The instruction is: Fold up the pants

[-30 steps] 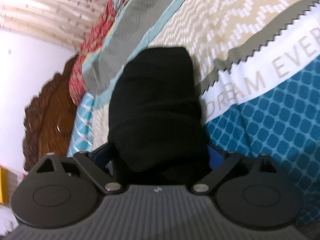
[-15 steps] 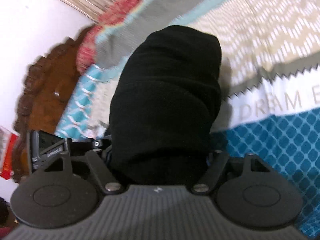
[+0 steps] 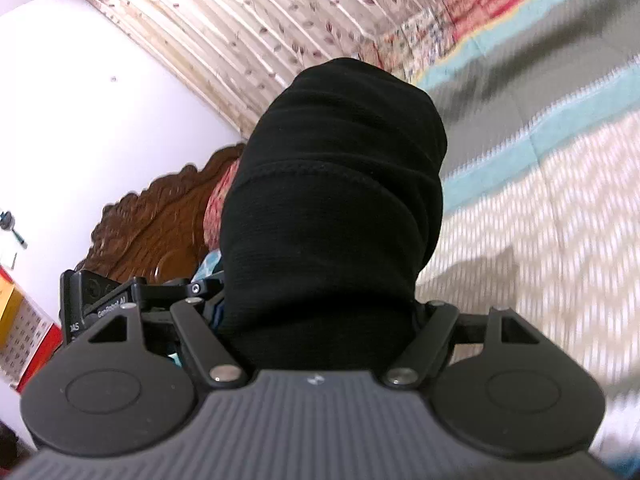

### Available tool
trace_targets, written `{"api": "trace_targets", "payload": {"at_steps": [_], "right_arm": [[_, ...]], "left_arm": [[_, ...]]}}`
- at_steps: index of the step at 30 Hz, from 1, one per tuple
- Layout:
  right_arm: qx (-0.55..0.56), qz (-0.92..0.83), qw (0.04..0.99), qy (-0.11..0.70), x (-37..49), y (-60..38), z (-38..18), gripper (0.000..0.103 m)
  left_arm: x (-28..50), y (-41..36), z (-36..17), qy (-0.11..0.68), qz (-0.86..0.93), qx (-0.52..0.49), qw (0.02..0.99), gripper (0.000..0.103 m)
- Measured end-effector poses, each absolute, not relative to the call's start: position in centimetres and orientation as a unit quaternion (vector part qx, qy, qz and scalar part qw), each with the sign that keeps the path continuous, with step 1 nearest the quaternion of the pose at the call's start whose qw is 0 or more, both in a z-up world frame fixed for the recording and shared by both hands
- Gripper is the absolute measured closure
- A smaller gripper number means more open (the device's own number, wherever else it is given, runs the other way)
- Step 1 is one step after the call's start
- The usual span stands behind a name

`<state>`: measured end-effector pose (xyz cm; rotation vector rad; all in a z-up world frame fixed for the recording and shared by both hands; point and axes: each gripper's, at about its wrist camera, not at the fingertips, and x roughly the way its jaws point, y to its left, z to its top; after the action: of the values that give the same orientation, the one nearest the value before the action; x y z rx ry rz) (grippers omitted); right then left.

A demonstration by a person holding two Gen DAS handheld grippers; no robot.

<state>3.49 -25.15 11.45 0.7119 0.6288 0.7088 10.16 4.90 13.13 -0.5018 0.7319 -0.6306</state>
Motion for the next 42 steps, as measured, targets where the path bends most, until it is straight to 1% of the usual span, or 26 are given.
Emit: {"api": "trace_targets", "payload": {"at_steps": [3,6,10,11,12,14,15,16,17,18,20,21,25,27,30,35,39,42], "right_arm": [[0.333,0.330,0.835,0.287,8.1,-25.6,11.0,0.026],[0.339,0.325,0.833,0.292,12.4,-25.9,9.4,0.026],[0.351,0.304,0.830,0.309,18.2,-25.7,6.0,0.026],[0.355,0.297,0.828,0.317,19.5,-25.6,4.9,0.026],[0.358,0.288,0.825,0.329,21.1,-25.3,3.3,0.025],[0.354,0.255,0.817,0.376,23.8,-24.7,0.0,0.021],[0.336,0.221,0.821,0.404,24.7,-24.1,-1.8,0.021],[0.317,0.227,0.835,0.388,24.4,-23.6,-1.7,0.021],[0.277,0.227,0.857,0.371,23.8,-22.8,-0.9,0.019],[0.256,0.220,0.867,0.367,23.4,-22.4,-0.3,0.017],[0.257,0.218,0.860,0.383,23.1,-22.7,0.0,0.016],[0.263,0.212,0.860,0.383,22.6,-23.2,0.3,0.016],[0.250,0.176,0.882,0.359,17.9,-24.4,2.2,0.014],[0.226,0.174,0.896,0.339,14.5,-24.6,3.6,0.013],[0.212,0.172,0.902,0.335,10.8,-25.0,4.7,0.013],[0.157,0.165,0.910,0.348,3.9,-24.2,5.6,0.012],[0.097,0.142,0.917,0.360,-1.4,-22.4,6.0,0.010],[0.087,0.127,0.923,0.352,-4.1,-21.6,6.6,0.010]], "left_arm": [[14.6,3.8,13.1,0.352,-0.287,-0.229,0.861,0.039],[19.4,3.1,11.9,0.361,-0.263,-0.220,0.867,0.039],[25.7,2.4,8.4,0.387,-0.219,-0.221,0.868,0.038],[27.3,2.3,7.0,0.395,-0.204,-0.220,0.869,0.037],[28.5,2.2,5.6,0.405,-0.186,-0.214,0.869,0.033],[30.9,1.4,1.7,0.451,-0.127,-0.181,0.865,0.030],[31.6,1.0,0.1,0.471,-0.105,-0.165,0.860,0.018],[31.3,1.3,-0.8,0.454,-0.104,-0.183,0.866,0.016],[30.9,1.5,-0.7,0.443,-0.101,-0.191,0.870,0.017],[30.7,1.3,-0.5,0.442,-0.100,-0.185,0.872,0.015],[29.8,1.1,0.1,0.443,-0.094,-0.175,0.874,0.013],[29.1,1.1,0.6,0.440,-0.094,-0.174,0.876,0.015],[25.2,1.0,4.0,0.413,-0.084,-0.132,0.897,0.014],[22.4,0.9,5.4,0.408,-0.079,-0.113,0.903,0.014],[17.8,0.7,7.0,0.411,-0.077,-0.097,0.903,0.012],[9.1,0.2,8.9,0.388,-0.066,-0.062,0.917,0.004],[3.4,-0.5,10.1,0.370,-0.050,-0.026,0.927,0.000],[0.2,-0.5,10.9,0.362,-0.038,-0.025,0.931,0.000]]}}
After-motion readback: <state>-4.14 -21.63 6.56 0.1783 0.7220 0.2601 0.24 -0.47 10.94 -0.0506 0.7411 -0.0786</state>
